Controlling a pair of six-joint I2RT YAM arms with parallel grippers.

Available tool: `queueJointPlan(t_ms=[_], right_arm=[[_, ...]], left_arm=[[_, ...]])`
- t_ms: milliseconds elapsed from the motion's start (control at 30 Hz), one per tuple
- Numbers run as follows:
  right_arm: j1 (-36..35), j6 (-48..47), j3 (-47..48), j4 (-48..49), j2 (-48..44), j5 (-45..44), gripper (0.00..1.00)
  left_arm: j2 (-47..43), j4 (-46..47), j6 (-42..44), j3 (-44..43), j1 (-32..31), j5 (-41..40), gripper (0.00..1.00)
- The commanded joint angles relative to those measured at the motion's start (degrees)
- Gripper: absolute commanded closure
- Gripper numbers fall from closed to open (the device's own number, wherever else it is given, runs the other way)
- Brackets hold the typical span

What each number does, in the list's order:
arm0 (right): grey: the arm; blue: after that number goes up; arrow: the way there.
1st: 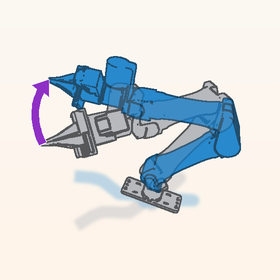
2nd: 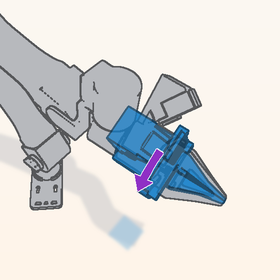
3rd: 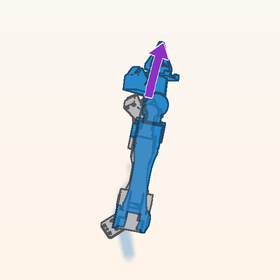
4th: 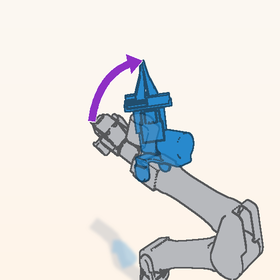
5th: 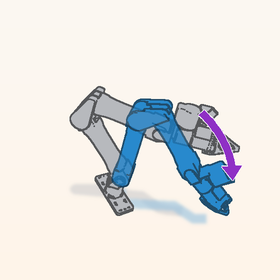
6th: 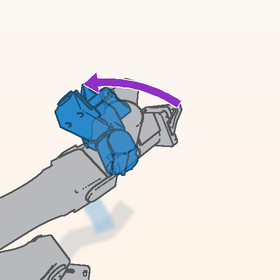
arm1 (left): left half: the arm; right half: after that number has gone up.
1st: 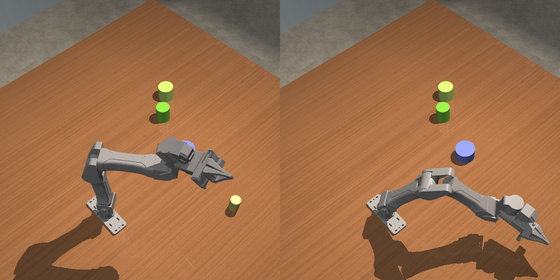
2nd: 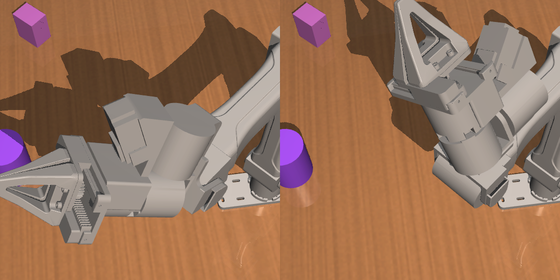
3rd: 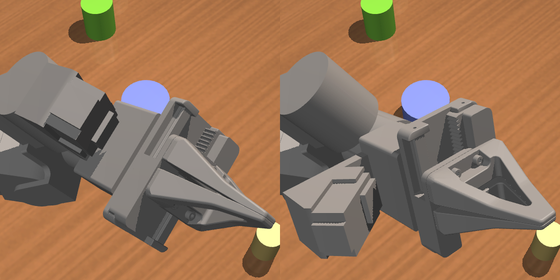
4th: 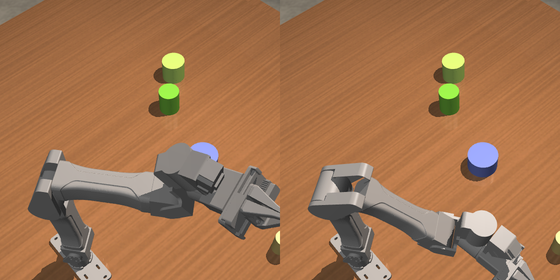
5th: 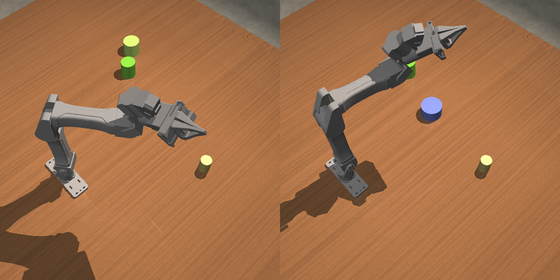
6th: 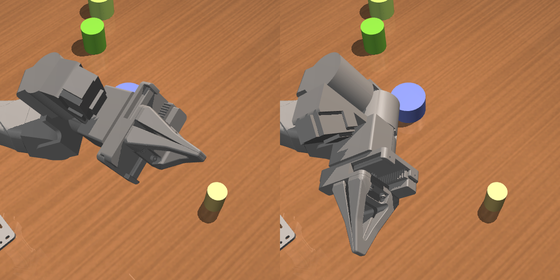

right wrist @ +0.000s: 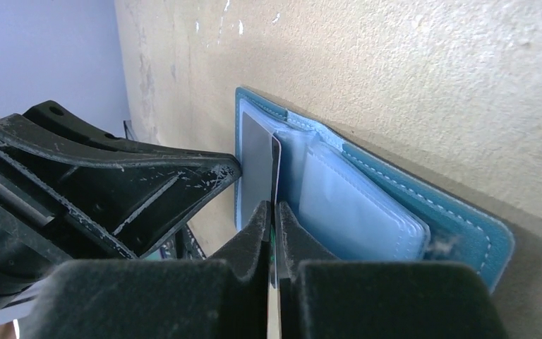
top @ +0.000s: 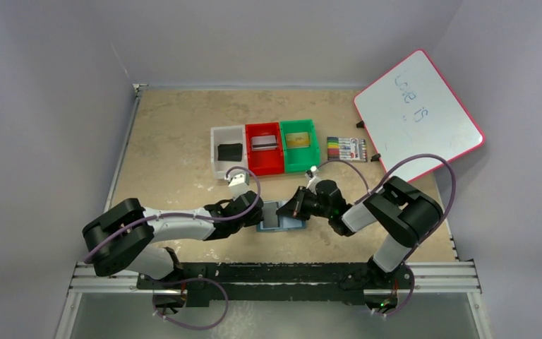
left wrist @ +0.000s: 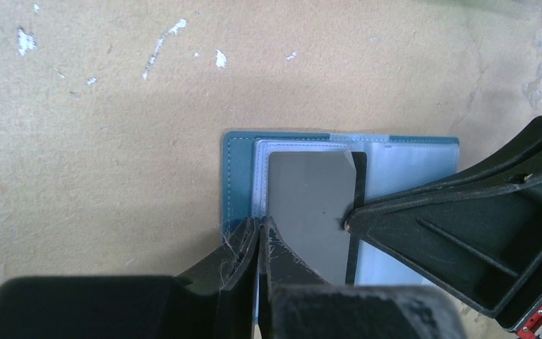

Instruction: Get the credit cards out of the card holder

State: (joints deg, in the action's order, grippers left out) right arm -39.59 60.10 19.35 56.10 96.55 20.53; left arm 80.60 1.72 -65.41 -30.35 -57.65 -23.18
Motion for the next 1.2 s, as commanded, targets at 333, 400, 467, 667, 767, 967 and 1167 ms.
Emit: queueJointPlan(t_ms=[333, 400, 467, 667, 767, 967, 1167], right_arm=[[4.3, -2.6, -3.8, -0.7, -4.1, 5.5, 1.00], [4.8, -3.5, -3.8, -3.1, -5.0, 5.2, 1.00], [5.1, -4.3, -3.9, -5.0, -5.9, 4.7, 1.00], [6.0, -5.2, -4.8, -8.8, -8.7, 3.6, 1.00], [6.1, -5.1, -5.7, -8.9, -9.6, 3.0, 1.00], [6.3, -4.8, -5.9, -7.9, -9.0, 3.2, 1.00], [6.2, -3.9, -5.1, -4.3, -5.5, 4.6, 1.00]], left_arm=[[3.9, -2.2, 0.2, 0.0, -1.9, -2.3, 1.00], [4.2, -2.8, 0.2, 0.0, -2.0, -2.7, 1.00], [4.4, -3.2, 0.1, -0.1, -2.1, -3.1, 1.00], [4.3, -4.7, 0.2, -0.7, -2.3, -4.1, 1.00], [3.9, -5.2, 0.4, -1.3, -2.5, -4.4, 1.00], [1.9, -5.8, 1.3, -3.0, -3.7, -5.4, 0.92], [-3.8, -6.5, 1.8, -6.2, -4.4, -6.7, 0.61]])
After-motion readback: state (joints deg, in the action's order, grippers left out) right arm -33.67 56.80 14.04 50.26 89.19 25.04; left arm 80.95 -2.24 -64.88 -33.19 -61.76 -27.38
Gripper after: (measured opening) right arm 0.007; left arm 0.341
